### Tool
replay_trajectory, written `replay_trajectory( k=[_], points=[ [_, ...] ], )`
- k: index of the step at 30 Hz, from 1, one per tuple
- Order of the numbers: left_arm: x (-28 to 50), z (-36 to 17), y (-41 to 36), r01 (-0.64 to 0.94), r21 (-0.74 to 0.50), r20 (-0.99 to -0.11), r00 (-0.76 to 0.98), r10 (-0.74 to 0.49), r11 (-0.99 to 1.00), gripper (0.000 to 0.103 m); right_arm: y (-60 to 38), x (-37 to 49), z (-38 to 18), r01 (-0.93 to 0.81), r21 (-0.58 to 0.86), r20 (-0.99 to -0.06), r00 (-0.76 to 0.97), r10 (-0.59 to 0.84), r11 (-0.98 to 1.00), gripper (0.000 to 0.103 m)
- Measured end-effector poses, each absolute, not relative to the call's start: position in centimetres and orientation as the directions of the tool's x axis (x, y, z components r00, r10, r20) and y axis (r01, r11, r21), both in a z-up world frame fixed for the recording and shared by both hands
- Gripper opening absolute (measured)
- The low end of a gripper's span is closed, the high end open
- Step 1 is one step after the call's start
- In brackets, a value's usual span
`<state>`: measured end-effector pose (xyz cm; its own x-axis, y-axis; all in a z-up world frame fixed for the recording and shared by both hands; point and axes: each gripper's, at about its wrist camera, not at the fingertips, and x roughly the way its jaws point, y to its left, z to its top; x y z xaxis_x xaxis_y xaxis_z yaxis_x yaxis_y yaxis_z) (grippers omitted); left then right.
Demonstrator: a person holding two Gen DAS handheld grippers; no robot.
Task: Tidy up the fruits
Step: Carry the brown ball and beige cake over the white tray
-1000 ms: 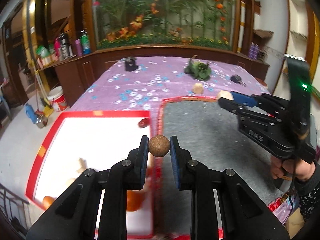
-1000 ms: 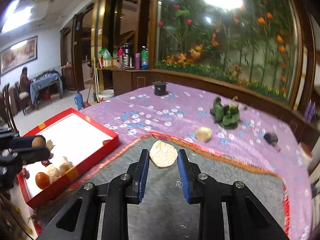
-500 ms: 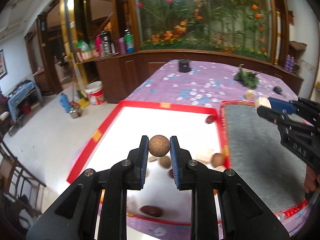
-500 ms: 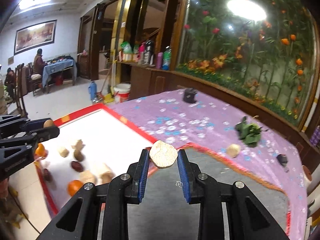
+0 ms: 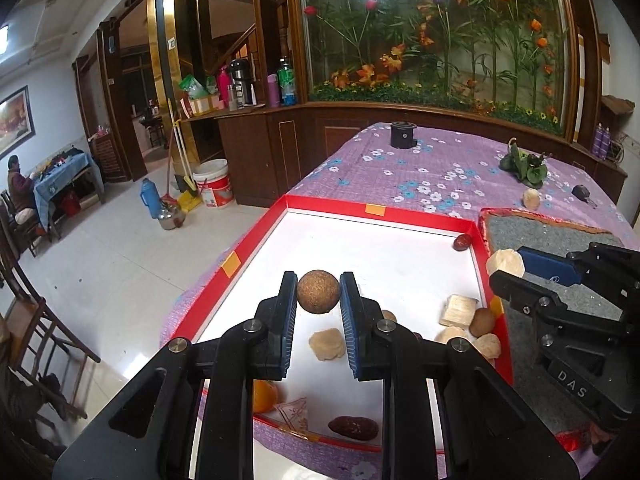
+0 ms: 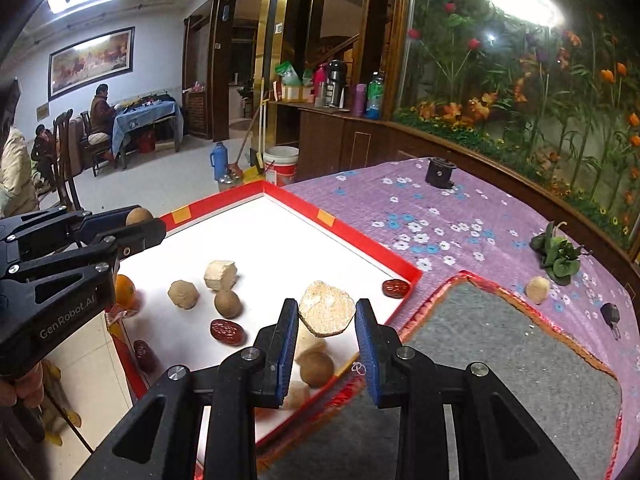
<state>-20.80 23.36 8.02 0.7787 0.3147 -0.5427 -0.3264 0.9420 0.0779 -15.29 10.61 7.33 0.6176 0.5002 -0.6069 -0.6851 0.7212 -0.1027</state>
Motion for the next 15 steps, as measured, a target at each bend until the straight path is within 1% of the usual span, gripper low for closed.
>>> replay_trajectory(
  k=[15],
  points=[
    [-19.6, 6.9, 24.4, -0.323, 0.092, -0.555, 0.769, 0.318, 0.942, 0.021, 12.9, -13.4, 4.8, -0.68, -0.089, -0.665, 0.585, 0.465, 0.727, 0.028]
  ],
)
